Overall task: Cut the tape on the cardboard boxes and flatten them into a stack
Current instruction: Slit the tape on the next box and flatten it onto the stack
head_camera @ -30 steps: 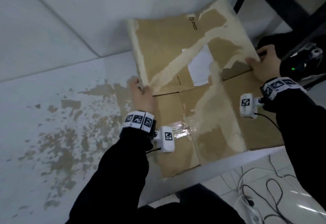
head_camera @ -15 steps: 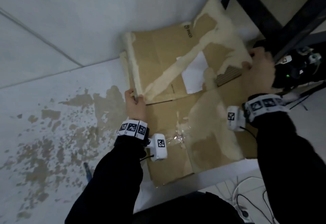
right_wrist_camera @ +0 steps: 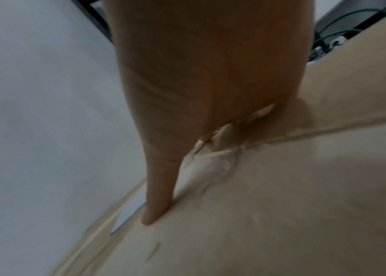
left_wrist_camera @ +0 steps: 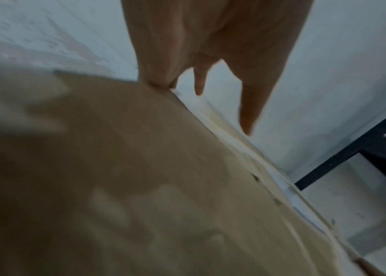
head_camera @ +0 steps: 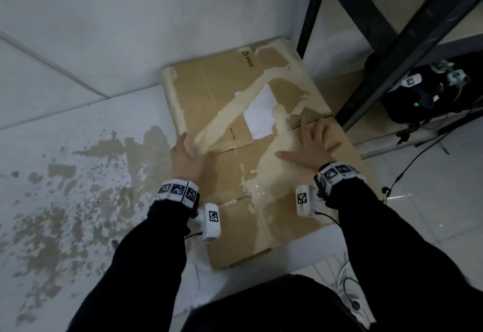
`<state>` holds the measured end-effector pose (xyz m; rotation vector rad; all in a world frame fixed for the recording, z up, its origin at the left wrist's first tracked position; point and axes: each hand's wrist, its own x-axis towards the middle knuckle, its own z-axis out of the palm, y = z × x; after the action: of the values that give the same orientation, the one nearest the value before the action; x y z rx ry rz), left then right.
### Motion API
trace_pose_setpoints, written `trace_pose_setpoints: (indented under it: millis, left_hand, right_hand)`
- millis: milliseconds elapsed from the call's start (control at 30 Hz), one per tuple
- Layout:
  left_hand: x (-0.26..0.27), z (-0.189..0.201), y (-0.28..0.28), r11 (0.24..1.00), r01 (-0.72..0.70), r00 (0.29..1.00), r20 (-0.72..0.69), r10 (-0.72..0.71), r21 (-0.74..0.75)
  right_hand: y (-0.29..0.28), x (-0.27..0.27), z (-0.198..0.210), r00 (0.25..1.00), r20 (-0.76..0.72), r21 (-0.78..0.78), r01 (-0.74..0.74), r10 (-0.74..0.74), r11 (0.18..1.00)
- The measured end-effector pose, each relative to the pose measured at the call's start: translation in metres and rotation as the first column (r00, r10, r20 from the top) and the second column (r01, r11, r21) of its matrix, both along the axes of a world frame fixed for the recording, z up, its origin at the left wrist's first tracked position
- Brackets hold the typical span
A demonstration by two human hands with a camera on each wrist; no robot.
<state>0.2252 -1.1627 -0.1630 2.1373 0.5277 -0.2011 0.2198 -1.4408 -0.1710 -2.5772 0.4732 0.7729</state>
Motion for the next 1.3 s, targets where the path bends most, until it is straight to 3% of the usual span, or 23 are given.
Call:
trace_pose_setpoints:
  millis: [100,333,467,633,733,800,867,933,1000,1100,1133,1200,1267,1300]
  left_hand:
    - [0.0,-0.003,-0.006,0.983,0.169,0.974,-0.165,-0.154,0.079]
    - [-0.006,-0.024,0.0,0.954,0.253,0.954,-0.209,-0.217,0.163]
    - [-0.039,-0.018,0.006,0.953,0.249,0.961,-0.163,-0.221,0.172]
    - [-0.132,-0.006,0.036,0.976,0.071,0.993,-0.082,-0.09,-0.208]
    - [-0.207,-0.012,0.069,0.964,-0.103,0.994,-0.053,0.093,-0.246]
    - [-0.263,-0.02,0.093,0.927,-0.273,0.962,-0.057,0.268,-0.259]
    - [-0.319,-0.03,0.115,0.845,-0.446,0.894,-0.094,0.439,-0.296]
    - [-0.376,-0.049,0.138,0.717,-0.624,0.78,-0.18,0.6,-0.312]
    - [-0.431,-0.074,0.16,0.529,-0.797,0.601,-0.302,0.74,-0.291]
    - [-0.508,-0.115,0.191,0.275,-0.943,0.331,-0.488,0.807,-0.185]
    - [-0.53,-0.127,0.201,0.217,-0.964,0.267,-0.539,0.798,-0.156]
    - [-0.573,-0.145,0.221,0.124,-0.986,0.164,-0.623,0.765,-0.107]
    - [-0.607,-0.154,0.241,0.069,-0.995,0.102,-0.691,0.715,-0.075]
    - [-0.621,-0.155,0.251,0.043,-0.997,0.076,-0.72,0.69,-0.063]
  right_hand:
    - [-0.005,0.004,-0.002,1.0,-0.025,-0.006,0.0,0.0,1.0]
    - [0.0,0.006,-0.005,1.0,0.0,-0.063,-0.003,0.003,0.998]
    - [0.021,-0.007,-0.008,0.98,0.2,-0.089,0.002,0.016,0.996]
    - [0.076,-0.046,-0.016,0.854,0.452,-0.081,-0.25,0.259,0.965]
    - [0.138,-0.081,0.0,0.75,0.608,0.14,-0.425,0.261,0.894]
    - [0.187,-0.11,0.014,0.785,0.586,0.404,-0.5,0.203,0.766]
    - [0.236,-0.138,0.021,0.832,0.476,0.577,-0.54,0.284,0.613]
    - [0.285,-0.17,0.019,0.782,0.335,0.631,-0.601,0.526,0.49]
    - [0.333,-0.207,0.008,0.597,0.184,0.653,-0.668,0.781,0.357]
    - [0.404,-0.263,-0.021,0.188,0.005,0.644,-0.752,0.982,0.141]
    - [0.426,-0.279,-0.032,0.11,-0.052,0.651,-0.75,0.993,0.118]
    - [0.472,-0.308,-0.055,0.063,-0.142,0.636,-0.759,0.988,0.14]
    - [0.515,-0.33,-0.079,0.109,-0.223,0.602,-0.766,0.969,0.225]
    - [0.534,-0.338,-0.09,0.165,-0.283,0.586,-0.75,0.945,0.306]
